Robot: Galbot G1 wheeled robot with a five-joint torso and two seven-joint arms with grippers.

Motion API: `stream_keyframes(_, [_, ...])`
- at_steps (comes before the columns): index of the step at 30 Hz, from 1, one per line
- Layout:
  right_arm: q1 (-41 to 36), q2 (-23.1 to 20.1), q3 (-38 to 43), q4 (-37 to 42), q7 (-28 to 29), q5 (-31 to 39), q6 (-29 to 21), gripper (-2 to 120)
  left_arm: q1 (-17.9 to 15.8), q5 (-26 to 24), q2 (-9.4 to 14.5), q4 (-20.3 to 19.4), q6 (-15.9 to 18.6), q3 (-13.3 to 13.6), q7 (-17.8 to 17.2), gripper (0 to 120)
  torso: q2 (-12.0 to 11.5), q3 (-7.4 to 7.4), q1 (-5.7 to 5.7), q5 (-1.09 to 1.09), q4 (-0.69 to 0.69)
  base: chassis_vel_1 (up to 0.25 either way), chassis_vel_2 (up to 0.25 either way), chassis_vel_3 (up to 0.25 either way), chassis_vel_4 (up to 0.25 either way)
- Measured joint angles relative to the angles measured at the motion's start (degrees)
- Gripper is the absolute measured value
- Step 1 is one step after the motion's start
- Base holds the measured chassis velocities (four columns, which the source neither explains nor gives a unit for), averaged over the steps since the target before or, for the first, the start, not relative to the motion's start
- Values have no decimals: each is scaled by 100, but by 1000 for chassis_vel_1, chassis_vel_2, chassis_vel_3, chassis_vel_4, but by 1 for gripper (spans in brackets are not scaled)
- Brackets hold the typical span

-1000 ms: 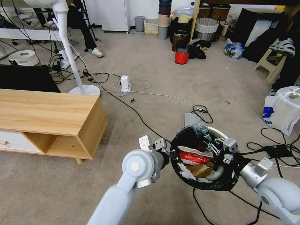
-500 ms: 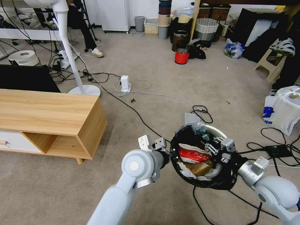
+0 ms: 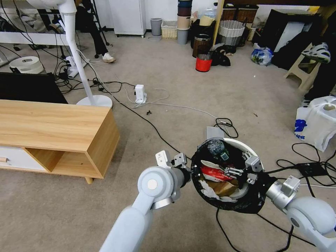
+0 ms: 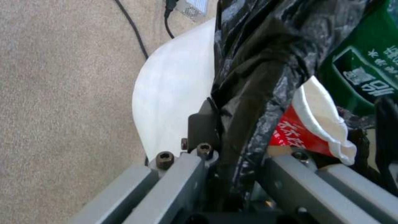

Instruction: Pick up the trash bin and place the garbage on the floor into it.

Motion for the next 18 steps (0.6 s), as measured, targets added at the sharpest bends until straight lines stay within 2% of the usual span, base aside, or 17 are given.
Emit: stream_keyframes(18, [-120, -151, 168, 343, -32, 133, -35, 93, 31, 280, -54, 138, 14, -64, 66, 0, 0, 0, 0, 0, 0, 0, 0, 0, 0])
